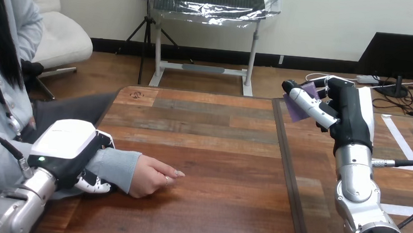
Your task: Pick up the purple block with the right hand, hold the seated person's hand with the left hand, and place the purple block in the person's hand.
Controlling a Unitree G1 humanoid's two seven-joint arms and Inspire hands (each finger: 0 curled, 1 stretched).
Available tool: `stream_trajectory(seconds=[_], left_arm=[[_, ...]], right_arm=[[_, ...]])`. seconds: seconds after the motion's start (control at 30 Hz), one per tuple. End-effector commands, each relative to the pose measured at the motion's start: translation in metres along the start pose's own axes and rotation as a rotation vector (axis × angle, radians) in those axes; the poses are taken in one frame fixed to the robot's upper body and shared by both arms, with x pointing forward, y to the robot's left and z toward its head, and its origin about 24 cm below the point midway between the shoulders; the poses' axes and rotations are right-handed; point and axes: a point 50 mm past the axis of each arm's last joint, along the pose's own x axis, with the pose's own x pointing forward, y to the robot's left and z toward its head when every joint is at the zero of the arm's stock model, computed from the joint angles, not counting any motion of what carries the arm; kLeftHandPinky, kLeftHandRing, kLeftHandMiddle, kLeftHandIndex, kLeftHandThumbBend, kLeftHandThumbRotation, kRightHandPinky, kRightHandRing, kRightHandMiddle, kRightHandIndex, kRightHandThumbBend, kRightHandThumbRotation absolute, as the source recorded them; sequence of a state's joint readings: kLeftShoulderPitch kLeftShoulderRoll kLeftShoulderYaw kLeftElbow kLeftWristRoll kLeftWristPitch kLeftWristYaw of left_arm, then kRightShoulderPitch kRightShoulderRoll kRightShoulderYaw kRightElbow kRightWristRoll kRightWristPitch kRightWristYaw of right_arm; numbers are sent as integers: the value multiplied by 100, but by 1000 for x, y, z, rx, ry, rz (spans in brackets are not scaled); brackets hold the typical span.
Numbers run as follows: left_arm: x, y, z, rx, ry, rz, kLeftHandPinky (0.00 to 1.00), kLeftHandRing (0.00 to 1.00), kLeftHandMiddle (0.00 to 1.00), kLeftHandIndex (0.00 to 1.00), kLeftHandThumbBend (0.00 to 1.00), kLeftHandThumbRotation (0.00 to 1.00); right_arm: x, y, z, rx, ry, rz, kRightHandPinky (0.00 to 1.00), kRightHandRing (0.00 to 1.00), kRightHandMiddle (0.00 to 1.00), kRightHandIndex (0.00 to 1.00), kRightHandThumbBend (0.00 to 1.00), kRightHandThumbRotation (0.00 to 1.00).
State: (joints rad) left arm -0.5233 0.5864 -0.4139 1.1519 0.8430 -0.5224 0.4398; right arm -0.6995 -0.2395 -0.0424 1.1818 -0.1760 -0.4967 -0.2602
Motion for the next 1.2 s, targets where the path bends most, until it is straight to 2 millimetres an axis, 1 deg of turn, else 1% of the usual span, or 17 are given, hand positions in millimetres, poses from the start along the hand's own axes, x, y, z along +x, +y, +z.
stream_trajectory(seconds=[0.0,0.2,0.43,0.67,0.9,1.17], left_arm=[[11,9,8,-12,-18,47,42,43,46,49,90,21],[12,7,11,-13,-21,61,36,38,42,45,86,17],[14,7,14,-22,-26,69,27,32,38,41,83,15],[15,8,17,-30,-43,87,23,28,35,37,82,16],[17,10,20,-47,-53,107,21,27,33,35,82,17],[20,13,23,-63,-56,130,20,25,32,33,82,18]], right_arm=[[15,-6,30,5,-115,-26,1,5,9,11,21,37],[14,-3,29,12,-109,-24,1,6,10,12,21,31],[14,-1,28,24,-107,-11,3,8,12,13,23,24],[13,2,26,6,-92,-6,3,7,11,13,25,23],[13,7,25,8,-65,1,2,7,11,13,26,23],[11,13,23,-38,-66,26,3,7,12,14,26,23]])
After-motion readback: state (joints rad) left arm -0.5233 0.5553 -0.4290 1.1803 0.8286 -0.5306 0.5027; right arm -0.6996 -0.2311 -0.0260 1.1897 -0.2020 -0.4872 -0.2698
